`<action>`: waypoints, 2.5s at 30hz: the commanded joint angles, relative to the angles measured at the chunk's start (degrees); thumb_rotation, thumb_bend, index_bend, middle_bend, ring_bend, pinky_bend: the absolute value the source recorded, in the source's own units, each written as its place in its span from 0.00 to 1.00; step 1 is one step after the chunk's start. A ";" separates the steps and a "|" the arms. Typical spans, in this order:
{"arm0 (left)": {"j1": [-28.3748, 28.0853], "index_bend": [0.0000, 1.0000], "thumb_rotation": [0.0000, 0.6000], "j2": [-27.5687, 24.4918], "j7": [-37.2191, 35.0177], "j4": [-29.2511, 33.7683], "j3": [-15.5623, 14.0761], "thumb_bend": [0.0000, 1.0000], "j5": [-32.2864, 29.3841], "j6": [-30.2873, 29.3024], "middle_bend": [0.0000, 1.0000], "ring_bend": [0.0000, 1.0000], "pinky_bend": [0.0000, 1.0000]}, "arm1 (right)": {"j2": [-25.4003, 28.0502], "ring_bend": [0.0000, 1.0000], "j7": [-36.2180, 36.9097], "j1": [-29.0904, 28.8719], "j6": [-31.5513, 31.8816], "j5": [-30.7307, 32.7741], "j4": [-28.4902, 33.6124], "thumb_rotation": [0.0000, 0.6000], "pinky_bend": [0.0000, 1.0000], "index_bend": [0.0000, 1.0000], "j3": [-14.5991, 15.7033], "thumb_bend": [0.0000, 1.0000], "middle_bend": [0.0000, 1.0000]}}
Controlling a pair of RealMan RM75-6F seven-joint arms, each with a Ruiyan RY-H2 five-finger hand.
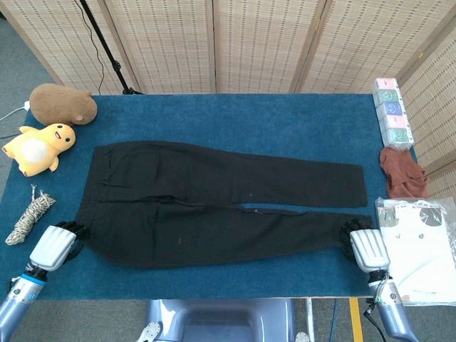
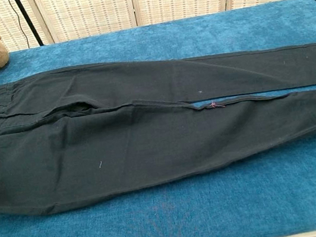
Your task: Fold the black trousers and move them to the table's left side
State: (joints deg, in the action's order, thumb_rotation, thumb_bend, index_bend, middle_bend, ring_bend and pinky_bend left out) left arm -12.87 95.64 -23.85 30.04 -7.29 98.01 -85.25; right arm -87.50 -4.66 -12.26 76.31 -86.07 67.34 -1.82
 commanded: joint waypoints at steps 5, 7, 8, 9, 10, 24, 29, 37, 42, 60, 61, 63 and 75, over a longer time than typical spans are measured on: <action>-0.97 0.62 1.00 -2.64 -3.87 3.49 1.06 0.50 -1.01 -0.42 0.61 0.46 0.54 | 2.58 0.30 2.36 0.00 1.21 0.44 4.25 1.00 0.43 0.60 -1.38 0.67 0.44; -1.35 0.63 1.00 -3.33 -4.46 4.46 1.65 0.50 -1.44 -0.62 0.62 0.47 0.55 | 3.00 0.30 2.34 -0.10 1.29 0.63 5.01 1.00 0.43 0.60 -1.72 0.67 0.44; -1.54 0.63 1.00 -3.63 -4.71 4.92 1.93 0.50 -1.65 -0.62 0.62 0.47 0.55 | 3.12 0.30 2.33 -0.15 1.32 0.72 5.27 1.00 0.43 0.60 -1.88 0.67 0.44; -1.86 0.63 1.00 -4.11 -5.05 5.66 2.35 0.50 -1.99 -0.53 0.62 0.47 0.55 | 3.26 0.30 2.41 -0.27 1.28 0.89 5.64 1.00 0.43 0.60 -2.13 0.67 0.44; -2.08 0.63 1.00 -4.43 -5.22 6.18 2.62 0.50 -2.22 -0.37 0.62 0.47 0.55 | 3.34 0.30 2.53 -0.37 1.17 1.03 5.85 1.00 0.43 0.60 -2.30 0.67 0.44; -9.11 0.63 1.00 -13.45 0.25 23.17 8.64 0.50 -8.78 11.08 0.62 0.47 0.55 | 3.67 0.30 3.29 -6.90 -9.56 7.61 3.24 1.00 0.43 0.60 -7.49 0.67 0.44; -11.45 0.63 1.00 -16.12 3.41 28.80 11.23 0.50 -12.97 16.93 0.62 0.47 0.55 | 2.92 0.30 3.87 -10.18 -14.10 10.57 0.36 1.00 0.43 0.60 -9.92 0.67 0.44; -14.42 0.62 1.00 -16.98 6.18 31.02 14.99 0.50 -17.49 21.34 0.62 0.45 0.55 | 1.01 0.30 3.22 -14.44 -17.94 12.71 -4.10 1.00 0.43 0.60 -12.14 0.67 0.44; -17.24 0.62 1.00 -17.07 12.55 31.41 16.10 0.50 -18.40 23.94 0.62 0.45 0.55 | -0.07 0.30 2.97 -16.88 -20.45 14.09 -7.14 1.00 0.43 0.60 -13.12 0.68 0.44; -24.77 0.62 1.00 -13.80 22.41 29.94 22.03 0.50 -28.13 32.54 0.62 0.46 0.55 | -4.45 0.30 6.05 -22.54 -28.51 18.52 -22.42 1.00 0.43 0.61 -14.82 0.70 0.44; -24.88 0.62 1.00 -13.65 22.24 29.73 22.07 0.50 -28.07 32.45 0.62 0.46 0.55 | -4.61 0.30 6.27 -22.65 -28.62 18.51 -22.83 1.00 0.43 0.61 -14.79 0.70 0.44; -25.16 0.62 1.00 -13.23 21.51 28.99 22.08 0.50 -27.63 32.04 0.61 0.46 0.55 | -5.08 0.30 6.76 -22.99 -28.86 18.37 -24.05 1.00 0.43 0.61 -14.64 0.70 0.44; -26.89 0.62 1.00 -9.91 18.12 22.58 21.72 0.50 -25.44 30.37 0.61 0.46 0.55 | -9.78 0.30 8.60 -25.76 -30.92 17.30 -34.07 1.00 0.43 0.61 -13.63 0.70 0.44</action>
State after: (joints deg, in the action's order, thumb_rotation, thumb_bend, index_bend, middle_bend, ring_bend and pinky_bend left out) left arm -39.63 85.49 -5.76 52.97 14.40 72.67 -54.82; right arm -96.73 3.55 -37.64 45.82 -68.58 34.05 -15.64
